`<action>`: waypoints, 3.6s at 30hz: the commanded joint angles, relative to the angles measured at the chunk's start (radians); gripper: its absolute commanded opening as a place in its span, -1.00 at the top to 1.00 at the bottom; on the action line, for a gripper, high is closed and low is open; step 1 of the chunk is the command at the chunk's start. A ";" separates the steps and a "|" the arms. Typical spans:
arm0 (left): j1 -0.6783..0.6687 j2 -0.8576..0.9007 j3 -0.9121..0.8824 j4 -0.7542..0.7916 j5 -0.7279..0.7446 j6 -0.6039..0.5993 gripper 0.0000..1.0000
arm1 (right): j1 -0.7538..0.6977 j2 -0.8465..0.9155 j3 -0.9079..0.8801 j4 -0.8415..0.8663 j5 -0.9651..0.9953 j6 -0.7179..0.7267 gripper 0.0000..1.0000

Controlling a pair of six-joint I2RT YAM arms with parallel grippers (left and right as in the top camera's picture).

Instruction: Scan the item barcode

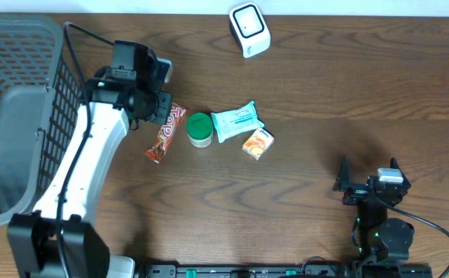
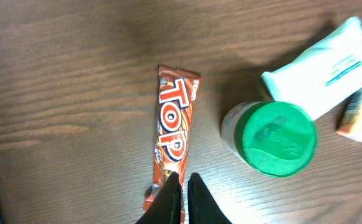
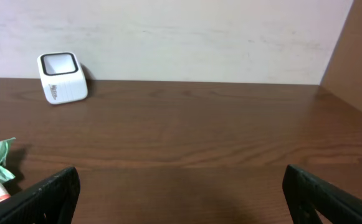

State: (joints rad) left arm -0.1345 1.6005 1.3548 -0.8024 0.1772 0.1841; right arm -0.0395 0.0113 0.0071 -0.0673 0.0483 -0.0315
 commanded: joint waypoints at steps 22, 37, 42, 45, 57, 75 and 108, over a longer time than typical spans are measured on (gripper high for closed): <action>0.010 0.284 -0.024 0.042 0.006 0.021 0.69 | 0.006 -0.005 -0.002 -0.004 0.002 -0.007 -0.98; 0.041 0.375 -0.024 0.067 0.006 -0.037 0.85 | 0.006 -0.005 -0.002 -0.004 0.002 -0.007 -0.99; 0.041 0.375 -0.024 0.063 0.006 -0.036 0.04 | 0.006 -0.005 -0.002 -0.004 0.002 -0.007 -0.98; 0.041 0.375 -0.024 0.062 0.006 -0.036 -0.45 | 0.006 -0.005 -0.002 -0.004 0.002 -0.008 -0.98; 0.040 0.440 -0.024 0.064 0.007 0.002 -0.86 | 0.006 -0.005 -0.002 -0.004 0.002 -0.008 -0.98; 0.040 0.376 0.039 -0.052 0.014 -0.006 0.85 | 0.006 -0.005 -0.002 -0.004 0.002 -0.008 -0.99; -0.511 0.242 0.052 0.302 0.215 -0.188 0.85 | 0.006 -0.005 -0.002 -0.004 0.002 -0.007 -0.99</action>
State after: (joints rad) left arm -0.6273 1.7794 1.3949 -0.5270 0.3943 0.0227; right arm -0.0395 0.0113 0.0071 -0.0673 0.0483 -0.0315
